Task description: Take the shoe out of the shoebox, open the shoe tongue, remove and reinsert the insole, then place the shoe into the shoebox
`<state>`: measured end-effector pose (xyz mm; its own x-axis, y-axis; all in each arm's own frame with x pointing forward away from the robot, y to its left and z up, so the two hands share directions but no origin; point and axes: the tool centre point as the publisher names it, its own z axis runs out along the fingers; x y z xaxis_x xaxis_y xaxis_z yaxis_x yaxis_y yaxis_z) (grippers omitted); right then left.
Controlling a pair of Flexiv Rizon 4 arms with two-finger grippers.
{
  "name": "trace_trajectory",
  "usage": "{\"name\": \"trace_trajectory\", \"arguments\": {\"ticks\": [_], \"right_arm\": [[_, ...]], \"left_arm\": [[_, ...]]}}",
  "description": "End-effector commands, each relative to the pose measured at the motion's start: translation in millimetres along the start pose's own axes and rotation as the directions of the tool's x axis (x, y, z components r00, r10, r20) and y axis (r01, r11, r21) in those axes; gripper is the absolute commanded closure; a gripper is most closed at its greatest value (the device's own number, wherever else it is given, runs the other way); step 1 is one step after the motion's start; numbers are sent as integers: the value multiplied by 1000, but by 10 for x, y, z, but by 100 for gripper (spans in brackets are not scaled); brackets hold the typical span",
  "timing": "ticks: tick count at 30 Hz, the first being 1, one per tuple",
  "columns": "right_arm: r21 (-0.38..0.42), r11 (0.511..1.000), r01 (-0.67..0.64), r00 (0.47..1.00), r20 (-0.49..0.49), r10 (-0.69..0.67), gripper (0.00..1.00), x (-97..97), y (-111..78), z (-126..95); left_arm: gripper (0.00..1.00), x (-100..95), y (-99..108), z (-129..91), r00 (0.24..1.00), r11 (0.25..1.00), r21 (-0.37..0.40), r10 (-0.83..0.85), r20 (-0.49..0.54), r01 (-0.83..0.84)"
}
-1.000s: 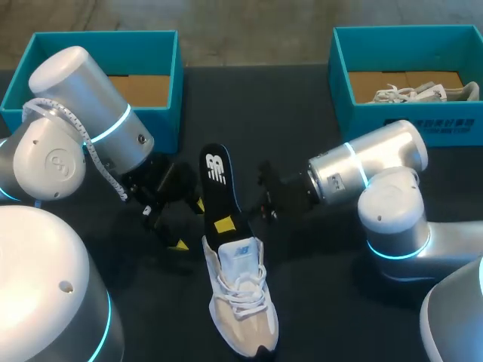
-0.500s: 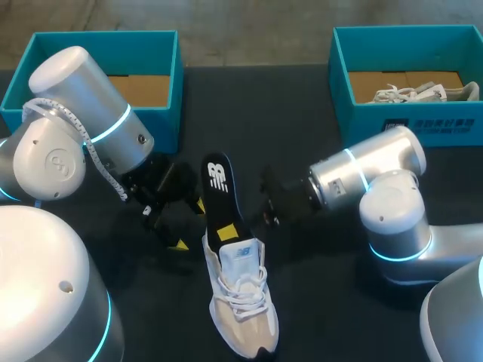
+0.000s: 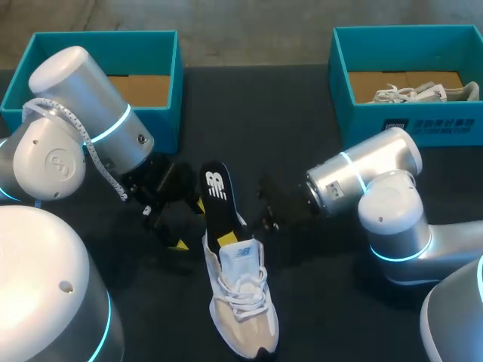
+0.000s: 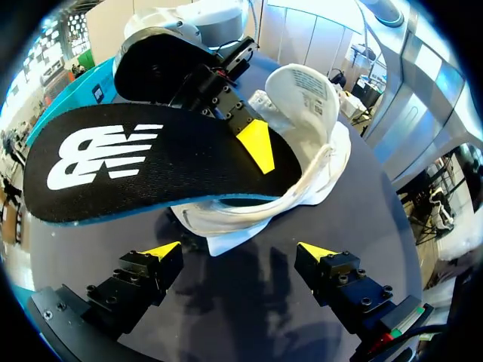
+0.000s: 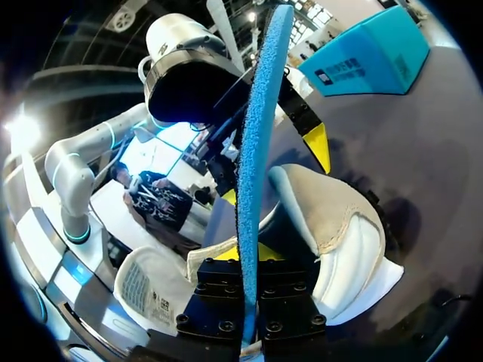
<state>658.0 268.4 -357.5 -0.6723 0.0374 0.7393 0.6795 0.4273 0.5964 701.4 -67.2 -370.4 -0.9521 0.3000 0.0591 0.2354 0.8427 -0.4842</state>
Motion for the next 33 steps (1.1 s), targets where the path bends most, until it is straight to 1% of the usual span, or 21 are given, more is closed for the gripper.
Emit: {"name": "trace_trajectory", "arguments": {"ticks": [1,8,12,13,15,16,17,19,26,30,33], "right_arm": [[1,1000,-5,1000,-1,5,100,2,-66,22],[-2,1000,-12,1000,-11,12,100,16,-132,28],[-23,999,22,1000,-3,-22,100,84,-97,13],[-23,999,27,1000,-1,-27,87,105,-80,13],[-22,999,38,999,7,-38,75,133,-53,17],[-20,999,44,999,13,-44,67,150,-34,21],[-19,999,50,999,17,-50,63,162,-19,22],[-19,998,62,998,22,-62,60,182,7,21],[-42,994,97,995,32,-96,63,206,86,12],[-77,991,114,993,43,-111,64,197,126,0],[-104,987,122,992,46,-118,63,179,147,-20]], "left_arm": [[0,4,-2,1,1000,1000,-3,0,0,0],[0,4,-2,1,1000,1000,-3,0,0,0],[0,4,-2,1,1000,1000,-3,0,0,0],[0,4,-2,1,1000,1000,-3,0,0,0],[0,4,-2,1,1000,1000,-3,0,0,0],[0,4,-2,1,1000,1000,-3,0,0,0],[0,4,-2,1,1000,1000,-3,0,0,0],[0,4,-2,1,1000,1000,-3,0,0,0],[0,4,-2,1,1000,1000,-3,0,0,0],[0,4,-2,1,1000,1000,-3,0,0,0],[0,4,-2,1,1000,1000,-3,0,0,0]]}}
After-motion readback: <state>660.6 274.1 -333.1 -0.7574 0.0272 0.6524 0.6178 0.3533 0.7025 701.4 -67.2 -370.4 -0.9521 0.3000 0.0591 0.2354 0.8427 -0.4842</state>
